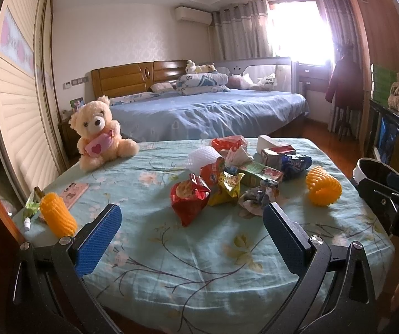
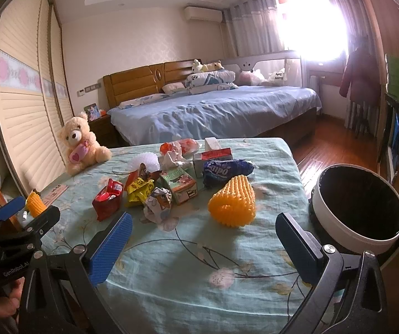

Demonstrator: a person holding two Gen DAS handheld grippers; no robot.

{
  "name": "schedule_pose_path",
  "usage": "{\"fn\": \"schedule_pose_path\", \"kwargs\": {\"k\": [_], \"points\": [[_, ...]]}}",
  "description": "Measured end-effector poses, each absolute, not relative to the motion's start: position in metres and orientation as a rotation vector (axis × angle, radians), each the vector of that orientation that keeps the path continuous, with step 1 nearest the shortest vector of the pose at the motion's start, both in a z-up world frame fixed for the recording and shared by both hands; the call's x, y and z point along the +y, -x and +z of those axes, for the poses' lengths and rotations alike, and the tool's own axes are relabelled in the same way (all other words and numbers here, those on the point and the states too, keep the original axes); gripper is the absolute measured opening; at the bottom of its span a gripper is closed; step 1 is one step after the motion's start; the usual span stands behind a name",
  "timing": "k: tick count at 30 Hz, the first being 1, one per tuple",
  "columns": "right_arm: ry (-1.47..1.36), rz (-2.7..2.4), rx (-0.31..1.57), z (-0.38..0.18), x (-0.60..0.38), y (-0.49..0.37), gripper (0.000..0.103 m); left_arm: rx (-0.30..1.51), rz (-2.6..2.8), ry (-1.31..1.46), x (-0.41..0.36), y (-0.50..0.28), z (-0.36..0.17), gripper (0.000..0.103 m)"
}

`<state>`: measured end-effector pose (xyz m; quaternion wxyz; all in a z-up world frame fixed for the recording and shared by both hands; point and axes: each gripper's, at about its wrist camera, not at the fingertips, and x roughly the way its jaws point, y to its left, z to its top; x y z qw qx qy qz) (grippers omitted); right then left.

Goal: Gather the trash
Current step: 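Grasp the red chip bag with the left tool while the right tool grasps the crumpled printed wrapper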

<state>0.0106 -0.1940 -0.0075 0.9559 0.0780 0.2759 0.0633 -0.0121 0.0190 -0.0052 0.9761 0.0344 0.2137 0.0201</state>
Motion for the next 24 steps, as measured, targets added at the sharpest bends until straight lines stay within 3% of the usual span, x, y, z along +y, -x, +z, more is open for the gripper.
{"fn": "schedule_pose_path", "kwargs": {"k": [19, 24], "points": [[-0.234, 0.213, 0.691, -0.037, -0.163, -0.027, 0.102, 0.580, 0.069, -0.031, 0.049, -0.038, -0.037, 0.103], [-0.268, 0.268, 0.764, -0.044, -0.147, -0.041, 0.093, 0.628, 0.061, -0.035, 0.059, -0.063, -0.048, 0.103]]}}
